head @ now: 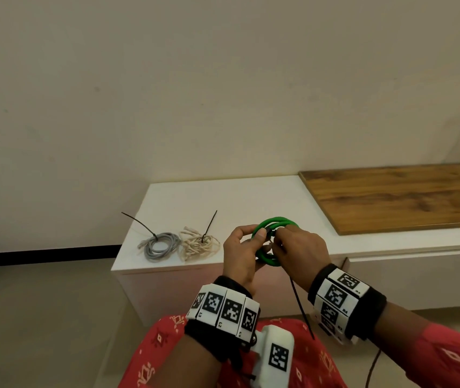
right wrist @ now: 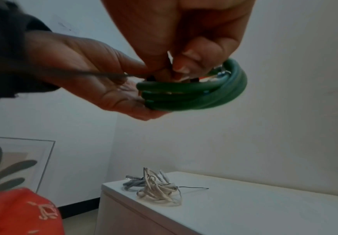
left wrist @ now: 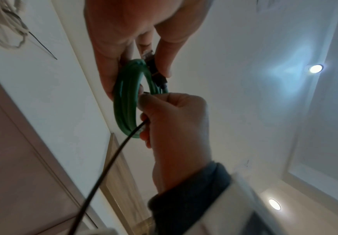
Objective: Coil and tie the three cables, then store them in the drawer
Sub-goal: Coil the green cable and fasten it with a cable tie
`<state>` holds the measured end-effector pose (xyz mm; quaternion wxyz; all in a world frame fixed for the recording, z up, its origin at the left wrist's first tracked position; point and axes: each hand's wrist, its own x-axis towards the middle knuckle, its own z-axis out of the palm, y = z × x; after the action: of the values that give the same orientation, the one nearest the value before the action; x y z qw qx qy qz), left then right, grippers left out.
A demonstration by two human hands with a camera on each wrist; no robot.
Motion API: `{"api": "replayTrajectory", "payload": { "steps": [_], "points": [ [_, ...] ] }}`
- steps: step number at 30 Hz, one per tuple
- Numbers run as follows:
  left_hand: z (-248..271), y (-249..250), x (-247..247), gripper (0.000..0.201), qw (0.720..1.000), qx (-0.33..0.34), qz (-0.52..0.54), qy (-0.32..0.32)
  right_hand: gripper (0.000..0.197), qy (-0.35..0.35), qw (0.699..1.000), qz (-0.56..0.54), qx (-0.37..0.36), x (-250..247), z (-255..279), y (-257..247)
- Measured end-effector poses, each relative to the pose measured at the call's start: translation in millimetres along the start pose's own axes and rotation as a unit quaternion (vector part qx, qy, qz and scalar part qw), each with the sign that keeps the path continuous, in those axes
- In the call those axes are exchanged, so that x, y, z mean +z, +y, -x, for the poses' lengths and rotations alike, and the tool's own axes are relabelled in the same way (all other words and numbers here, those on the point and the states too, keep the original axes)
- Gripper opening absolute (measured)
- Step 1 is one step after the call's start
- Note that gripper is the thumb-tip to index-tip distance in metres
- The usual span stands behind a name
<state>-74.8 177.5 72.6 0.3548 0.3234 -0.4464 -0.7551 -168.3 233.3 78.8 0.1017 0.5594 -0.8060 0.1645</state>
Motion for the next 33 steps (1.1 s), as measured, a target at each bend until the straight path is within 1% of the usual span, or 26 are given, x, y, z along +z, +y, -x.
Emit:
{"api": "replayTrajectory", "payload": {
  "steps": [1,3,4,6,8,12,13,15,18,21,23,24,28,33],
  "points": [
    [0,1,-1,0.008,1.0,-0.004,0.003,-0.005,0.011,0.021,0.999,0.017,-0.026,0,1,1],
    [0,2,-3,0.013,1.0,-0.009,0.005,-0.015,0.029,0.022,0.994,0.067,-0.079,0,6,1],
    [1,1,-3,0.016,1.0,-0.01,0.005,-0.022,0.033,0.028,0.992,0.082,-0.091,1,7,3],
    [3,0,-3,0.017,0.999,-0.01,0.001,-0.032,0.033,0.052,0.984,0.111,-0.132,3,9,3],
    [4,-1,-4,0.017,0.999,-0.011,0.001,-0.031,0.033,0.075,0.977,0.123,-0.157,5,10,3],
    [3,-1,-4,0.017,1.0,-0.015,0.001,-0.024,0.043,0.133,0.972,0.097,-0.167,11,7,8],
    [2,-2,-5,0.017,1.0,-0.016,0.001,-0.021,0.043,0.141,0.971,0.092,-0.167,11,7,8],
    [2,-2,-5,0.017,1.0,-0.021,0.001,-0.015,0.036,0.143,0.972,0.089,-0.163,11,7,7],
    [1,-4,-9,0.01,1.0,-0.029,0.003,-0.005,0.032,0.133,0.972,0.077,-0.176,14,5,7],
    [0,-3,-18,0.01,0.999,-0.031,-0.001,0.004,0.016,0.132,0.972,0.028,-0.194,13,1,10],
    [-1,-3,-22,0.01,0.999,-0.03,-0.011,0.001,0.009,0.137,0.969,0.02,-0.202,11,0,10],
    [0,-3,-22,0.01,0.999,-0.029,-0.013,-0.003,0.011,0.138,0.967,0.033,-0.21,11,0,10],
    [2,-6,-19,0.01,0.999,-0.032,-0.015,-0.024,0.031,0.119,0.96,0.11,-0.228,13,6,6],
    [3,-6,-13,0.01,0.998,-0.047,-0.011,-0.043,0.035,0.142,0.954,0.115,-0.239,14,8,11]
  ]
}}
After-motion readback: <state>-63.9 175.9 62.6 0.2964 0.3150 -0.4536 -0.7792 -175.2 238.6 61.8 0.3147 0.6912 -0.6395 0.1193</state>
